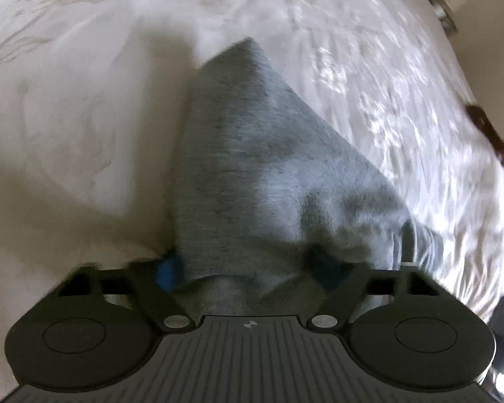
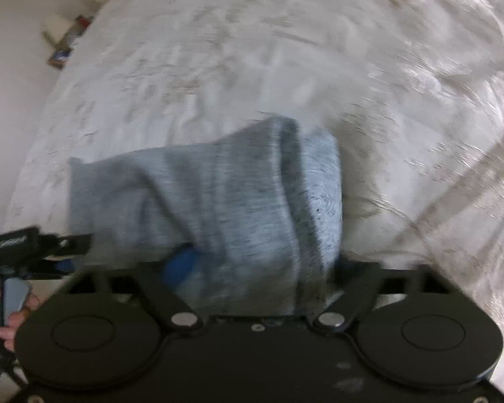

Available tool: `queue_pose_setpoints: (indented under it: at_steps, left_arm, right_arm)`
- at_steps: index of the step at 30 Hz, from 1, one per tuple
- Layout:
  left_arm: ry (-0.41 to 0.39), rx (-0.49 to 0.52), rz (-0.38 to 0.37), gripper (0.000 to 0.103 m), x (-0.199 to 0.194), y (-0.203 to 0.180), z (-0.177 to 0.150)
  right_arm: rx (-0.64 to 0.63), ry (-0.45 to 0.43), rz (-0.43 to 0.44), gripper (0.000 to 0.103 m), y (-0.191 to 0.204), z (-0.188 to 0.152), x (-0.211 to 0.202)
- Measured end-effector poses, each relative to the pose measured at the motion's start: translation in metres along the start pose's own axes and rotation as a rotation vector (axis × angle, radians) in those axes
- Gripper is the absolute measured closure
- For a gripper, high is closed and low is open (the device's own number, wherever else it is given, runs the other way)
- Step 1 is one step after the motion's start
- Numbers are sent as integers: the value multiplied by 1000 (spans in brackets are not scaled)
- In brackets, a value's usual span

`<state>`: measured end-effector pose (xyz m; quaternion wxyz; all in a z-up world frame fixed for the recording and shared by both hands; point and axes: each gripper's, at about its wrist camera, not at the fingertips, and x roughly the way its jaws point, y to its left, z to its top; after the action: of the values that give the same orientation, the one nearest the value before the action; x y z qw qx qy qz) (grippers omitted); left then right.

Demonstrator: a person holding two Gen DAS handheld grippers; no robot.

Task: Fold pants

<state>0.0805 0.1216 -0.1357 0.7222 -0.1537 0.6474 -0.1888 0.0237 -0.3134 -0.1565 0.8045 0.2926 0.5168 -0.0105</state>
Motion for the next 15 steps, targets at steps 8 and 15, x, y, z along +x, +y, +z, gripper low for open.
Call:
queue_pose_setpoints:
  at_steps: [8, 15]
  left_arm:
    - [-131, 188, 69, 81, -44, -46, -12]
    - [-294, 213, 90, 81, -104, -49, 41]
  right_arm:
    - [-55, -55, 39, 75, 45, 10, -42]
    - [-99, -134, 151, 76, 91, 65, -53]
